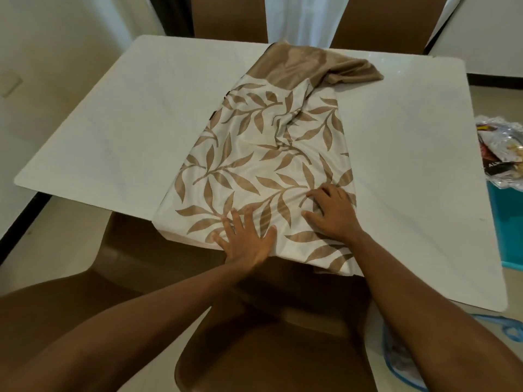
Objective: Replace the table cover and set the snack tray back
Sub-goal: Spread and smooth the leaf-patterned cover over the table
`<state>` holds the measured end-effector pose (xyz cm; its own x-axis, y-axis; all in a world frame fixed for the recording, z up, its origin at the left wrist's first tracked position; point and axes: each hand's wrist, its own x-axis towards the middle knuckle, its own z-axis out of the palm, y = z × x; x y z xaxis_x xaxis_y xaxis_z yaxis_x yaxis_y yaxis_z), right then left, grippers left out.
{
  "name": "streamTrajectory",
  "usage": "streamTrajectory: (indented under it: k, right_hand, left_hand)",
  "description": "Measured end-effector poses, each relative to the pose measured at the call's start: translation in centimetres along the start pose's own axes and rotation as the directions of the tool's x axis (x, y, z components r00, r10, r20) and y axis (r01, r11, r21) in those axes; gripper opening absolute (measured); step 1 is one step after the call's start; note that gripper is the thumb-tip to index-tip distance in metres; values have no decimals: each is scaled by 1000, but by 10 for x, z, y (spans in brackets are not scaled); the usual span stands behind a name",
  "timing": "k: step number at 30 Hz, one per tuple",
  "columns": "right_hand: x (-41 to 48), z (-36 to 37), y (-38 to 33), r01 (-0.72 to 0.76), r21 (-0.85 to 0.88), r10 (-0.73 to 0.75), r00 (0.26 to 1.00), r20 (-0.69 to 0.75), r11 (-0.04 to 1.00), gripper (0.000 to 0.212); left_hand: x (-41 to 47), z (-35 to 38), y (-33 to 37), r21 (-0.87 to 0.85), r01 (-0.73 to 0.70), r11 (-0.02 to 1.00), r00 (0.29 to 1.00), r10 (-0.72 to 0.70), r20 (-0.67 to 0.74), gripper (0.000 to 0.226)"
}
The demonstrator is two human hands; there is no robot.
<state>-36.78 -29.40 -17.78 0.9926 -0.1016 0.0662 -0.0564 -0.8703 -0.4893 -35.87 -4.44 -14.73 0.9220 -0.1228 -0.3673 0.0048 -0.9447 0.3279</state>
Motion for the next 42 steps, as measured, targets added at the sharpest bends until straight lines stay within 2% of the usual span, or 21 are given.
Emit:
streamTrajectory:
  k: [3,5,8,11,15,19,22,24,28,30,37,39,42]
  right_hand:
    - [-3,6,-8,-176,-5,173,974,-144,984,42]
    - [-3,13,-28,-277,-63,262,947,-184,959,38]
    - [6,23,-57,-340,-74,318,924,-212,938,39]
    - [30,31,-70,-338,-74,305,908,-288,938,41]
    - [86,30,-65,-326,-105,293,924,-247,940,55]
    - [135,26,-50,-421,-69,407,900,-159,904,68]
    - [135,26,-37,-453,-146,427,887,-179,880,71]
    - [129,27,-36,-470,-161,436,876,-207,868,70]
    - [117,23,-48,-550,-136,513,826,-233,824,69]
    - [105,24,-58,-579,-144,539,807,-242,803,69]
    - [32,45,-91,-572,-157,512,804,-304,805,61]
    - [13,47,-94,-596,-139,536,785,-311,791,56]
    - [6,42,-94,-620,-41,567,740,-361,784,45]
  left_hand:
    - [12,-11,0,89,-172,981,980,180,-90,80]
    - [32,-22,-5,137,-263,955,957,276,-89,78]
    - [76,-43,-15,176,-326,929,932,347,-107,77]
    - [129,-64,-23,206,-373,904,910,401,-109,72]
    - [194,-90,-22,253,-478,841,856,511,-80,64]
    - [251,-111,-10,205,-549,810,832,552,48,80]
    - [265,-112,-9,266,-593,760,794,606,40,81]
    - [263,-109,-15,308,-599,739,771,636,-26,77]
    - [251,-109,-23,304,-525,795,817,571,-80,72]
    - [237,-109,-34,334,-512,791,818,568,-93,73]
    - [166,-87,-76,362,-397,844,852,485,-198,65]
    - [153,-84,-81,378,-393,838,841,494,-222,61]
    - [145,-88,-79,346,-431,834,780,536,-322,48]
